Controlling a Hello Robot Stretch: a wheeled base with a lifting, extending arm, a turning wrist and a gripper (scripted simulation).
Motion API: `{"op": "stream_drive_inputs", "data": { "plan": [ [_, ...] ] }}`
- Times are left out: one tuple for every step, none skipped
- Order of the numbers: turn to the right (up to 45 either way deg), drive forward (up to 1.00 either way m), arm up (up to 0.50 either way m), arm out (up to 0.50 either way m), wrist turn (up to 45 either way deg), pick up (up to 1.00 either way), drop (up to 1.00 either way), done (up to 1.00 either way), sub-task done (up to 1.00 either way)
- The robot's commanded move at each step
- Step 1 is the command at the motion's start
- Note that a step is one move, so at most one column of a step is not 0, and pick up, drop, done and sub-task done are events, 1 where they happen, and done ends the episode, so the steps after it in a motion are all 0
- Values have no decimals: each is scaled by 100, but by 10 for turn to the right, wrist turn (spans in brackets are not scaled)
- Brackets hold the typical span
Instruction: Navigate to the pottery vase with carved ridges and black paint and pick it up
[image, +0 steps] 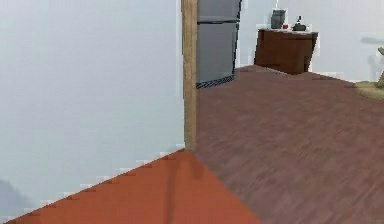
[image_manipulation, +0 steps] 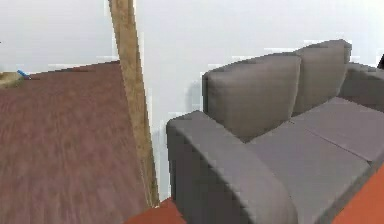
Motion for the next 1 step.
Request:
{"op": "stream_drive_inputs", "data": {
  "plan": [
    [180, 0, 0, 0, 0, 0, 0, 0, 0]
  ]
}}
